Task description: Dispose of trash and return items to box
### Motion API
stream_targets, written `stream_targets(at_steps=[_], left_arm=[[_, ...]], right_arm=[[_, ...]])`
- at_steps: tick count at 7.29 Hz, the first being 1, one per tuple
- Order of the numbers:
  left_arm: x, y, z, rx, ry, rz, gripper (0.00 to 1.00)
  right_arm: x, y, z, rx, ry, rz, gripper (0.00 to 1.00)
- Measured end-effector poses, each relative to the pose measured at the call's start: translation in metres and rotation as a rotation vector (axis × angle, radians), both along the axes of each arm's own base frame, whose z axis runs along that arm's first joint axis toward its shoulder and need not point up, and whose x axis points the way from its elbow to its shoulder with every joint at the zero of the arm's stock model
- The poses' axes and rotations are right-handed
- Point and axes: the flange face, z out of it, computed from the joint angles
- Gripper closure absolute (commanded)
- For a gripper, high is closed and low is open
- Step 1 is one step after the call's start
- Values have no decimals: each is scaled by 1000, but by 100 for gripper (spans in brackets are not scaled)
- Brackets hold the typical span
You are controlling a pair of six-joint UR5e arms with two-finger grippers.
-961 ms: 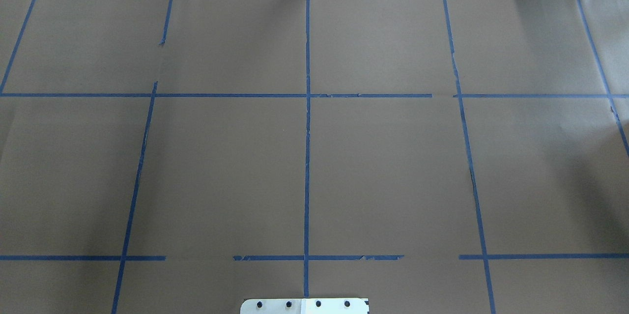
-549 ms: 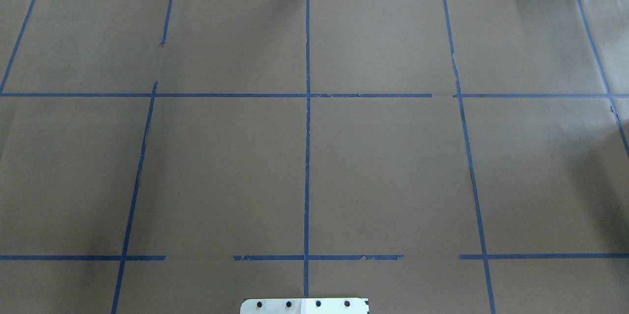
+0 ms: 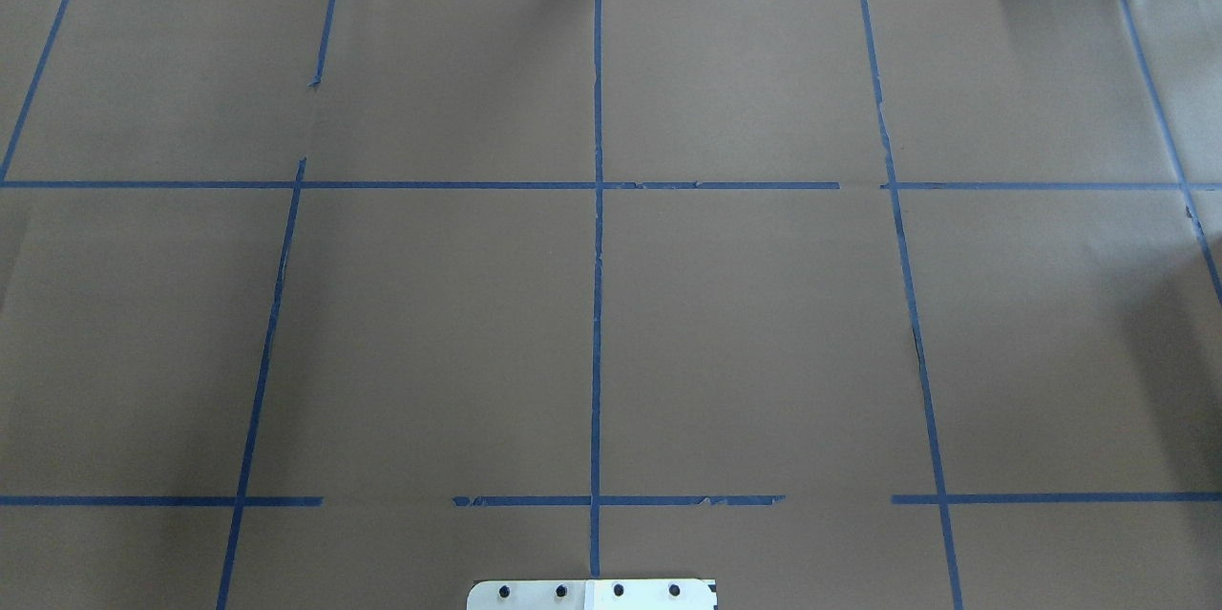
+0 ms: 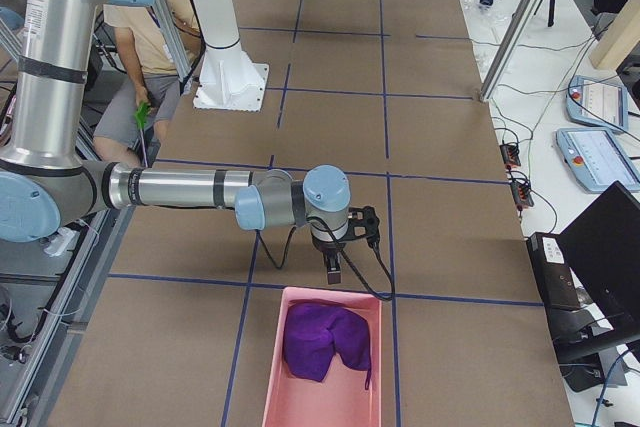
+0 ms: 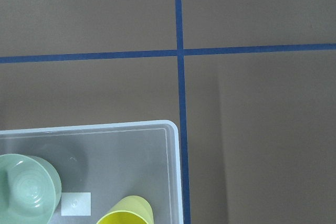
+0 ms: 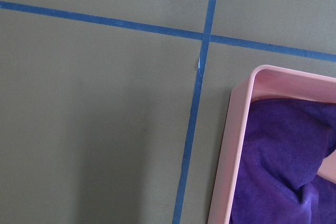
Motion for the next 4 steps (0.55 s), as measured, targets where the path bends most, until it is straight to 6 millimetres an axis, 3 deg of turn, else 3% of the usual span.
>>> stream_targets(at_steps=[4], left_arm=[[0,0,-1,2,-1,0,0]], right_arm=[[-1,0,-3,3,-16,-2,0]])
